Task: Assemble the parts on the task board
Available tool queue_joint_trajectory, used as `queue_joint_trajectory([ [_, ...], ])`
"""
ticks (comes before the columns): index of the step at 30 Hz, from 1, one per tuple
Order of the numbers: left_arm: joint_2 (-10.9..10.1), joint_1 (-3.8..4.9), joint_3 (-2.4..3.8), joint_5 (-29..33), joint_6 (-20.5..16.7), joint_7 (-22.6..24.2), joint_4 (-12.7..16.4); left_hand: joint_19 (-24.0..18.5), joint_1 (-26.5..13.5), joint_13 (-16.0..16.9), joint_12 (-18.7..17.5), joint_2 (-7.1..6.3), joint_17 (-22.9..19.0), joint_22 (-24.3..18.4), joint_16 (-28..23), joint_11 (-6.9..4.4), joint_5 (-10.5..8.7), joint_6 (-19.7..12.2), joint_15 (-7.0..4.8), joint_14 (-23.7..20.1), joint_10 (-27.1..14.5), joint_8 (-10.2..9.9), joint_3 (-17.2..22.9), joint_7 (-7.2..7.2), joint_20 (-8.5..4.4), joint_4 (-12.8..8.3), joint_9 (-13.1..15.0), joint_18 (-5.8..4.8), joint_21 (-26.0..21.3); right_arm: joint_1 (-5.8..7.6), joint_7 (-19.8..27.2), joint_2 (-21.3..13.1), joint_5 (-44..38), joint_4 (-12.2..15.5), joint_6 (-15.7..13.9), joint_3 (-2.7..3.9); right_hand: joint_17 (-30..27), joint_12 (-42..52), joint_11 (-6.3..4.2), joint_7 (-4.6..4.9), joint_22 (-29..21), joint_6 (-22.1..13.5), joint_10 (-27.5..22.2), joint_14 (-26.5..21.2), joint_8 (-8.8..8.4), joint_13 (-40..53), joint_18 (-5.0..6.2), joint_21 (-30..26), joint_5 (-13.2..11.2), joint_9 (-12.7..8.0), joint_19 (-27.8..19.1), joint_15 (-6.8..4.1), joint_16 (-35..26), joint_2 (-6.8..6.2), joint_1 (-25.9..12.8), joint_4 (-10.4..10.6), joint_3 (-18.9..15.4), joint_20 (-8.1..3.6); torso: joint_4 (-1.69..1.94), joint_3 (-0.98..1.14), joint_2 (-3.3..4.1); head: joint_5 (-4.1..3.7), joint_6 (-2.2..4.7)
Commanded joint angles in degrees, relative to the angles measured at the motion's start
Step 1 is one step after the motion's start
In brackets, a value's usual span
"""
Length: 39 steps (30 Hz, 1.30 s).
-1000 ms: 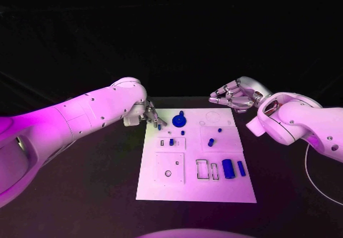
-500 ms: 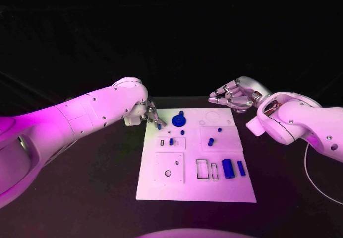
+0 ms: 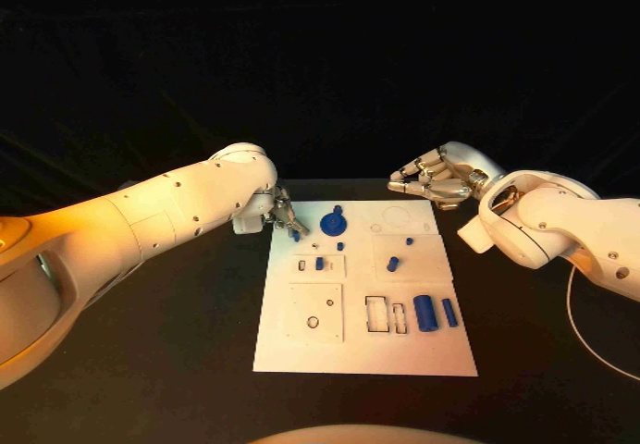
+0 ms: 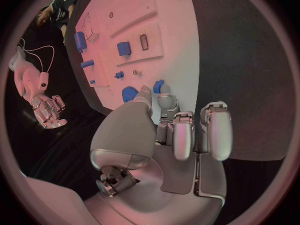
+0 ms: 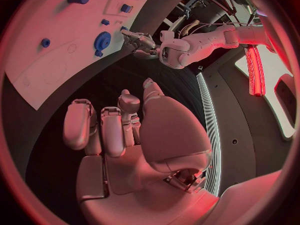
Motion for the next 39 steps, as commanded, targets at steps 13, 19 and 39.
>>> queue_joint_trajectory([
  [13,0.2,-0.03,-0.01,-0.39,1.26,-0.21,-0.25,1.73,11.77,-1.46,-1.37,0.69,15.07,7.86,0.17,-0.6,1.34,-1.1,-0.64,5.94,-0.53,-0.77,12.52,-0.27,-0.82,-8.75,-1.11,-0.15,0.06,-0.03,0.42,0.09,-0.18,0.06,1.27,0.01,-0.02,0.25,-0.08,0.03,-0.06,0.46,-0.46,2.96,-0.18,-0.01,0.63,-0.32,0.24,-0.02,-0.32,-0.35,-0.27,0.49,0.24,-0.34,-0.14,-0.13,0.04,0.01,-0.06,-0.16,-0.27],
  [19,-0.42,-0.04,-0.01,1.31,-0.31,0.4,0.48,1.77,7.17,-2.32,-1.8,-4.24,15.07,8.09,0.17,-0.05,1.55,-1.2,-0.37,5.94,0.27,0.27,25.5,0.24,-0.3,-10.36,-0.83,-0.17,0.02,-0.03,0.47,0.13,-0.18,0.02,1.28,0.01,-0.02,0.25,-0.08,0.03,-0.06,0.46,-0.46,2.96,-0.18,-0.01,0.63,-0.32,0.24,-0.02,-0.32,-0.35,-0.27,0.49,0.24,-0.34,-0.14,-0.13,0.02,0.03,-0.06,-0.14,-0.25],
  [39,-11.83,-1.06,-0.09,7.27,-15.35,4.09,18.24,2.43,1.64,-1.31,-0.11,-8.73,15.07,9.22,0.17,-0.55,3.15,-0.69,-0.45,5.94,2.31,2.69,36.86,-0.15,-0.57,-13.73,0.3,-0.43,0.8,-0.03,0.45,-0.09,0.05,-0.07,1.52,-0.04,-0.07,0.3,-0.08,0.03,-0.1,0.49,-0.45,2.95,-0.17,0.01,0.64,-0.35,0.26,-0.02,-0.34,-0.35,-0.31,0.54,0.35,-0.39,-0.21,-0.14,0.18,0.09,-0.16,0.11,-0.29],
])
